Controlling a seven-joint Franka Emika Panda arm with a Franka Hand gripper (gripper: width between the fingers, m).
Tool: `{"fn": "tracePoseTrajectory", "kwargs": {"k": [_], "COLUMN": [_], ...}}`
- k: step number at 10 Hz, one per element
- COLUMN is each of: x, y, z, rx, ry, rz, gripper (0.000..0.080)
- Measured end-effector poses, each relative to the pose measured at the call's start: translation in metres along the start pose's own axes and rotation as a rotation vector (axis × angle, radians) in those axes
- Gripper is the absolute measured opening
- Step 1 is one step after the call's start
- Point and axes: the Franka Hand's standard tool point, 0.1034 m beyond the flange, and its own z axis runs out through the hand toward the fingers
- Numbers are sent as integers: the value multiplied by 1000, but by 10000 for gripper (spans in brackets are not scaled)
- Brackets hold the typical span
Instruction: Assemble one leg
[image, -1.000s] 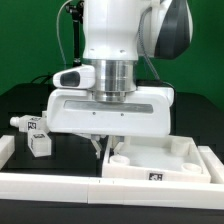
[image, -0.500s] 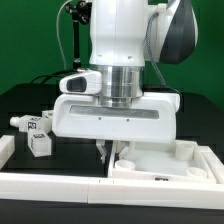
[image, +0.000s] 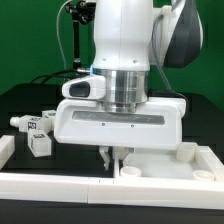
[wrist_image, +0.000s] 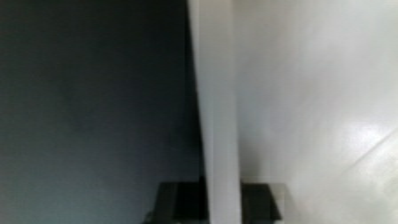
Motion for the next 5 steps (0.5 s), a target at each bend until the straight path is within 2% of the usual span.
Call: {"fn": "tracePoseTrajectory", "kwargs": {"k": [3,5], "x": [0,0], "y": [0,0], "z": [0,0], "rx": [-19,-19], "ry": [-15,-15], "rz": [11,4], "gripper": [61,65]}}
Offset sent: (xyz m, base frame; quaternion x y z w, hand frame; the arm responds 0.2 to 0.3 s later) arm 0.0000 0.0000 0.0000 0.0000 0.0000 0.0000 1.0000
